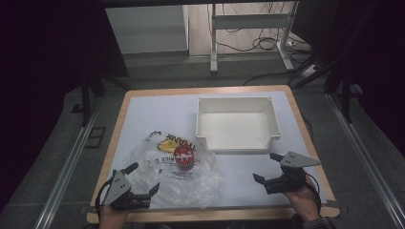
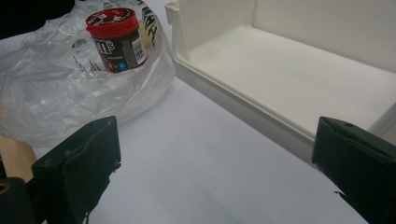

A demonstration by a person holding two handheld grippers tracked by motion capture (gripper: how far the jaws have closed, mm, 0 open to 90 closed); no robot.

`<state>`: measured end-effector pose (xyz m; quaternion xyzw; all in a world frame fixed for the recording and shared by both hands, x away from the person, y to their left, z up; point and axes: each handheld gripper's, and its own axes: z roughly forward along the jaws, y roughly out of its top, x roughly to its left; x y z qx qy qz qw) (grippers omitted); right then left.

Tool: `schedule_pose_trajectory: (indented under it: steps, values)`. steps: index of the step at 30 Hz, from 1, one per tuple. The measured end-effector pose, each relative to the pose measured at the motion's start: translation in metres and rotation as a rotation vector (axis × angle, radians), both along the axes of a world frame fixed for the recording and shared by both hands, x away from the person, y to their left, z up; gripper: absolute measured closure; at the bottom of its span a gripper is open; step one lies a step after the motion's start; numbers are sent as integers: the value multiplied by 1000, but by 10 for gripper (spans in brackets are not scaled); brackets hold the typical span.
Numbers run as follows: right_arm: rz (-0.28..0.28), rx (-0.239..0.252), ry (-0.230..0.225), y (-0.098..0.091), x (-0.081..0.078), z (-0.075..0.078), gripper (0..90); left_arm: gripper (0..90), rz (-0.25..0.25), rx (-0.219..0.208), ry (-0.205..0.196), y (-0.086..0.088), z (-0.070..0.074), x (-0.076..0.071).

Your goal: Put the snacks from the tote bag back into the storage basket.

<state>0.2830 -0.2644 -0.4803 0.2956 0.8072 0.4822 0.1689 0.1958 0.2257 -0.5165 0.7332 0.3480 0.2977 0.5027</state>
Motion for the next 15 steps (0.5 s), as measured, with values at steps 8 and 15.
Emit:
schedule_pose_trajectory:
  steps: [8, 15]
  values:
    - [10, -14, -12, 2, 0, 1, 15, 20, 0, 1, 0, 0, 0, 0]
    - [22, -17, -21, 5, 1, 1, 15, 20, -1, 1, 1, 0, 0, 0]
